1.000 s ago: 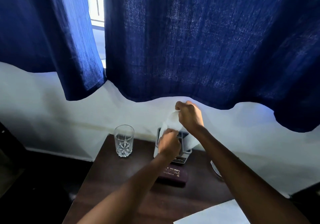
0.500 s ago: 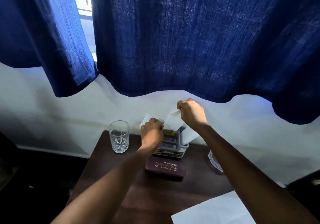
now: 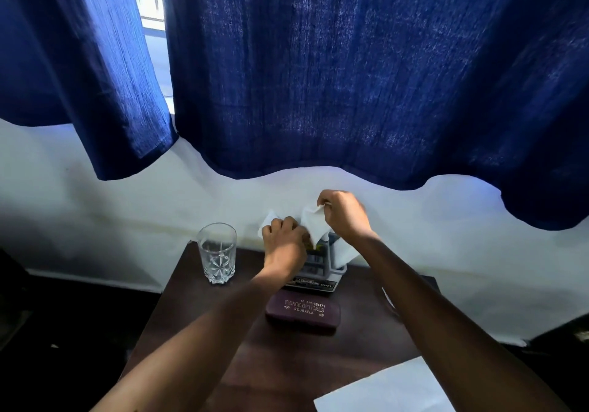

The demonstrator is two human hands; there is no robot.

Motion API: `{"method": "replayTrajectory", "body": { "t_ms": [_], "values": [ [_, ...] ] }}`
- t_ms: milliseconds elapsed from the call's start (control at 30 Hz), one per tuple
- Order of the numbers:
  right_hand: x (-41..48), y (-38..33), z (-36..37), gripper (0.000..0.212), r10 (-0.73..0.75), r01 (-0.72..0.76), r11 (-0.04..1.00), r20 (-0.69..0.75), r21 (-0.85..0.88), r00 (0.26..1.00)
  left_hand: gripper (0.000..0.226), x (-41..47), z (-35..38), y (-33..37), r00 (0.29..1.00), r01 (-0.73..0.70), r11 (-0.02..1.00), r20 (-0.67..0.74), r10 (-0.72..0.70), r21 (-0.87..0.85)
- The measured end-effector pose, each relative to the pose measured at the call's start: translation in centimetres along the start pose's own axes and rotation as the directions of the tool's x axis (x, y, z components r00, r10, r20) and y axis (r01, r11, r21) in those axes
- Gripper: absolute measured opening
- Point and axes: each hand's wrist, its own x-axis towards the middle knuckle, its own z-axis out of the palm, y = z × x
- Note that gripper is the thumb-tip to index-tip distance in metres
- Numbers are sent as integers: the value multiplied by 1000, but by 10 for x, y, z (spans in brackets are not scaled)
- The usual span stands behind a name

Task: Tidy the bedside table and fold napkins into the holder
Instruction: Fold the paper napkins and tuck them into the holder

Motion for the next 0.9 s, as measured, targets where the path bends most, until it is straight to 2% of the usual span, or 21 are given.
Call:
{"method": "replayTrajectory", "body": {
  "t_ms": [100,200,233,300,333,367,467,600,833,900],
  "values": [
    [2,-2,2,29,-7,7,999,-8,36,1000,33,4,0,0,999,-30,1000,42,30,-9],
    [6,0,-3,33,23,-16,995,-60,100,998,23,10,-1,-1,988,134,965,-51,-149,-223],
    [8,1,-6,33,35,-25,991,-76,133,997,23,11,-3,-2,980,162,917,-50,-193,-365],
    [9,1,-12,29,37,-19,980,-90,200,995,33,13,-10,-2,978,183,715,55,-199,-675],
    [9,1,-15,27,37,-14,972,-93,233,995,37,13,-15,-1,978,202,615,123,-169,-762],
    [9,0,-17,26,46,-22,963,-86,270,995,38,14,-20,1,975,220,565,172,-137,-795],
    [8,-4,-21,27,94,-70,932,-53,356,994,30,17,-29,4,961,263,515,270,-63,-816],
    [3,-2,-20,28,129,-93,920,-71,381,989,13,17,-28,-1,947,290,549,319,-44,-784],
    [-4,16,-13,31,231,-152,896,-147,416,962,17,15,-20,-11,916,367,525,396,-62,-768],
    [-4,19,-15,31,252,-175,889,-134,423,958,12,13,-19,-13,909,383,521,413,-65,-763]
  ]
}}
